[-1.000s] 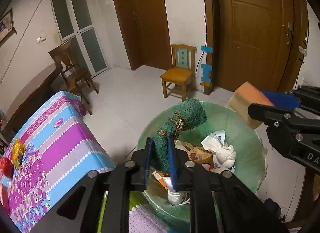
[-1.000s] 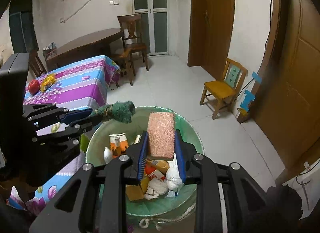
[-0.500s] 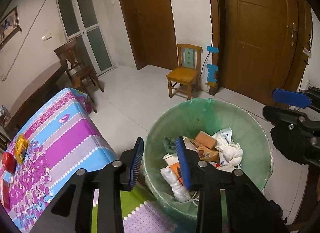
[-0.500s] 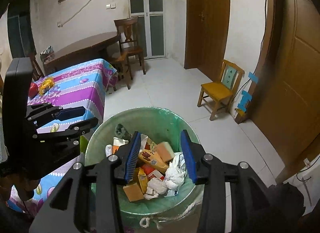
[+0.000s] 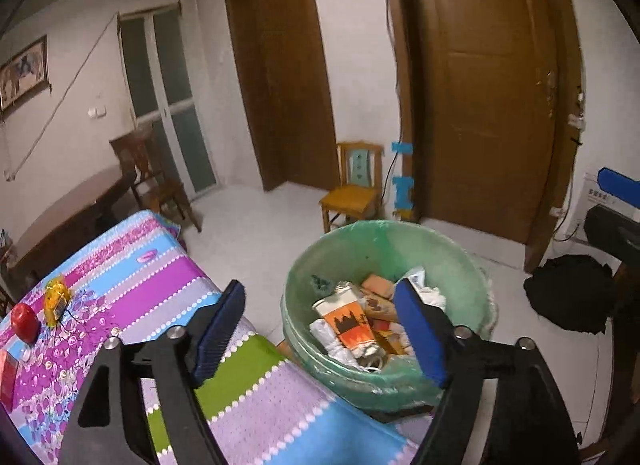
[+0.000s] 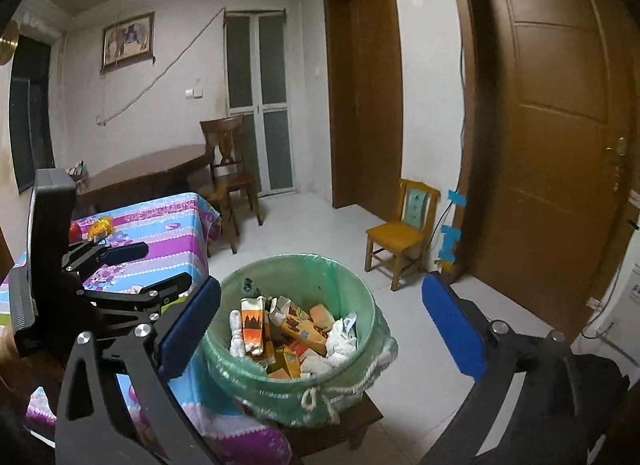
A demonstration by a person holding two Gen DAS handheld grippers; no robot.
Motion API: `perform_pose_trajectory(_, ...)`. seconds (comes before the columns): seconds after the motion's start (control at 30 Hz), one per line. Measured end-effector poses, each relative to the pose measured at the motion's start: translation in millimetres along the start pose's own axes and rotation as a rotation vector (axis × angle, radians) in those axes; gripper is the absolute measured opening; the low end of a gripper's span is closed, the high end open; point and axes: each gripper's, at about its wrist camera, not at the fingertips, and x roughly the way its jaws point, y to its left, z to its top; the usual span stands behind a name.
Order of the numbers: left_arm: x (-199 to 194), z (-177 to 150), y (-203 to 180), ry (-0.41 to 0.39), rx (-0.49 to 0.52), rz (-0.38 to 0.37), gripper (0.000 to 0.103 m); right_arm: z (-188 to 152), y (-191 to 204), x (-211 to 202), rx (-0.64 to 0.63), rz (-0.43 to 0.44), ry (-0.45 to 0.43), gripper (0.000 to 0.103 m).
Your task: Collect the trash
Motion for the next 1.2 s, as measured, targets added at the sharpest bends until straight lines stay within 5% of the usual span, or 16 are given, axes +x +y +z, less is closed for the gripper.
perform_pose_trajectory(0.23,-49,-19,-18,-0.062,0.061,-0.058,0.095,-16,9,-40,-0.016,-0.110,-0.084,0.097)
perform_pose_trajectory(0.53,-86,-36,-30,-0.062,0.050,-0.124,0.098,-38,19,-65,-0.027,-0.187,-0.079,0.097)
perform_pose_trajectory(1.2,-85,-51,-30,-0.007,0.027,-0.102,0.098,-59,12,-69,-0.007,-0.243,-0.053,0.097)
